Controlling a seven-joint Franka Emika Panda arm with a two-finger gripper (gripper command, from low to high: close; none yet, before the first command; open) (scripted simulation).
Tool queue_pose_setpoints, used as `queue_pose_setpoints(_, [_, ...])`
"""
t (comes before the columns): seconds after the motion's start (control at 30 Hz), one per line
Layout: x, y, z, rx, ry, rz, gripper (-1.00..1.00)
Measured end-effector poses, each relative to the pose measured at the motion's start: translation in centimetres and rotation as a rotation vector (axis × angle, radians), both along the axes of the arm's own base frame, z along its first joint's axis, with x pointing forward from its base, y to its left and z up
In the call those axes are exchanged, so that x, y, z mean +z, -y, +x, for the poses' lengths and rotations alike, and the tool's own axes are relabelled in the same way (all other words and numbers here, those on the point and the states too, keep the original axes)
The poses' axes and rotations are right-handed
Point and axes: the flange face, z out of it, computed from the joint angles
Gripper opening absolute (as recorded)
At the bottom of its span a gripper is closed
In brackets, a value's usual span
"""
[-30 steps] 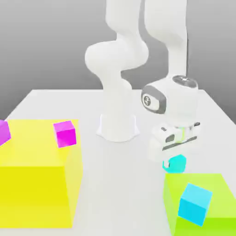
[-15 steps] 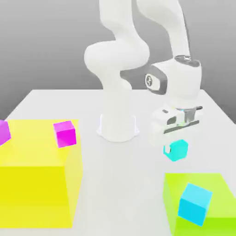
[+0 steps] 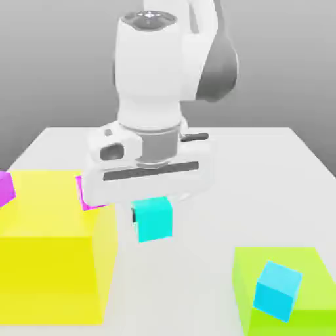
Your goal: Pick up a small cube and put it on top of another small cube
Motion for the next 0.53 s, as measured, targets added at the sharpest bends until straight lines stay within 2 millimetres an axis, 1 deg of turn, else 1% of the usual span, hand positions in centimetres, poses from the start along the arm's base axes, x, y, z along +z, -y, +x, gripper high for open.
queue_pose_setpoints(0.07, [2.2, 4.9, -0.3, -0.03, -0.002, 0.004, -1.0])
queue_pose_setpoints(0.13, [4.5, 9.9, -1.5, -0.061, -0.002, 0.008, -1.0])
queue_pose_setpoints(0.2, [6.8, 14.7, -3.4, -0.093, 0.002, 0.013, -1.0])
queue_pose_setpoints(0.27, [8.9, 19.0, -5.9, -0.124, 0.006, 0.018, -1.0])
queue_pose_setpoints(0.3, [8.5, 20.0, -6.6, -0.131, 0.007, 0.019, -1.0])
queue_pose_setpoints(0.33, [7.6, 20.5, -6.9, -0.134, 0.008, 0.021, -1.0])
queue_pose_setpoints(0.4, [4.9, 20.9, -7.1, -0.137, 0.008, 0.021, -1.0])
queue_pose_setpoints(0.43, [3.9, 21.0, -7.2, -0.138, 0.008, 0.021, 1.0])
queue_pose_setpoints(0.53, [3.9, 21.0, -7.2, -0.138, 0.008, 0.021, 1.0])
